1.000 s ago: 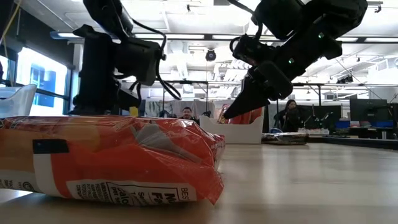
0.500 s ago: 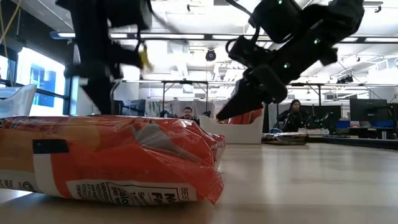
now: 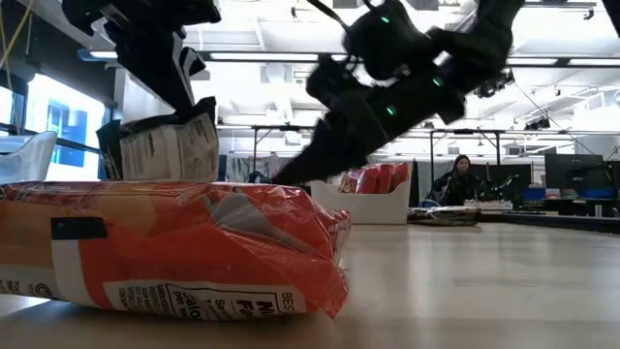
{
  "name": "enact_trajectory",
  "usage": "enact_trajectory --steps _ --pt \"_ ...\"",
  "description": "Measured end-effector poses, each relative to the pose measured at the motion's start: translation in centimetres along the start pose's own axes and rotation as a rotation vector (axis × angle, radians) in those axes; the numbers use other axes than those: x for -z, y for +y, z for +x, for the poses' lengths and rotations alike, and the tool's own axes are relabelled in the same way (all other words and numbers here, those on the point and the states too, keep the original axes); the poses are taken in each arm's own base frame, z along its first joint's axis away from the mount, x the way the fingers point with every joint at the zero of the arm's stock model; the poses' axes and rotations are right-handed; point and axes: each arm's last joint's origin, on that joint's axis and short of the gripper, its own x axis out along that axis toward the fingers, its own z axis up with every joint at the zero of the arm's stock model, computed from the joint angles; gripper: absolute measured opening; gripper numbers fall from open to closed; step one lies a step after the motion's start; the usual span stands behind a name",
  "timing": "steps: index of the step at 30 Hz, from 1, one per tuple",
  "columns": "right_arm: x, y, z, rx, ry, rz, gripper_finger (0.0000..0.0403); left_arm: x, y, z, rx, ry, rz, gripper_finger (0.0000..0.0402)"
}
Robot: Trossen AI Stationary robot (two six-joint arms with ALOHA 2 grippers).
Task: Sort Maruchan noodles
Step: Put the black noodle pack into the gray bin
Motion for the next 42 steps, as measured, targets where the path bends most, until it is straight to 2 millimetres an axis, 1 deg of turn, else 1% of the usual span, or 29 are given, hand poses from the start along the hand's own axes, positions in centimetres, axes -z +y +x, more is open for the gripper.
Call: enact_trajectory --steps 4,8,10,13,15,18,21,24,28,30,33,37,42 --pt "-2.2 -1.2 0.5 -0.031 0.081 -0.039 0.0159 0.2 -0.4 -0.2 0.001 0.002 0.017 0.0000" --pt "-4.1 -2.5 0.9 0.000 0.021 -0.165 0.0244 0.3 -0.8 -0.3 0.007 0.006 0.033 0.0000" --pt "-4.8 -3.0 1.1 -0.009 -0.052 -0.216 0.0272 0.4 -1.0 -0.4 0.003 0.004 0.038 0.0000" --pt "-4.9 -3.6 1.5 -0.114 -0.148 -0.283 0.0292 0.5 -1.3 -0.5 0.000 0.002 0.045 0.0000" --pt "-4.5 -3.7 2.0 -0.166 -0.186 -0.327 0.0294 0.5 -1.5 -0.5 0.004 0.000 0.052 0.0000" --pt "-3.9 -4.0 3.3 -0.165 -0.230 -0.391 0.0295 0.5 -1.6 -0.5 0.004 -0.003 0.056 0.0000" --pt "-3.7 -4.4 4.8 -0.161 -0.240 -0.405 0.0295 0.5 -1.7 -0.7 0.001 -0.013 0.059 0.0000" --pt "-3.9 -4.9 6.3 -0.185 -0.255 -0.406 0.0295 0.4 -1.8 -0.9 0.002 -0.033 0.064 0.0000" --pt "-4.5 -4.9 8.1 -0.272 -0.242 -0.403 0.0295 0.3 -1.7 -1.4 0.008 -0.060 0.057 0.0000" --pt "-4.7 -4.9 8.7 -0.317 -0.222 -0.397 0.0295 0.3 -1.6 -1.6 0.010 -0.064 0.049 0.0000" --pt "-4.9 -5.0 9.1 -0.364 -0.211 -0.382 0.0291 0.4 -1.7 -1.9 0.010 -0.074 0.051 0.0000" --pt "-4.9 -5.2 9.0 -0.413 -0.214 -0.346 0.0259 0.4 -1.8 -2.0 0.015 -0.079 0.055 0.0000" --pt "-4.8 -5.6 8.9 -0.455 -0.216 -0.310 0.0189 0.4 -1.9 -2.0 0.017 -0.079 0.052 0.0000"
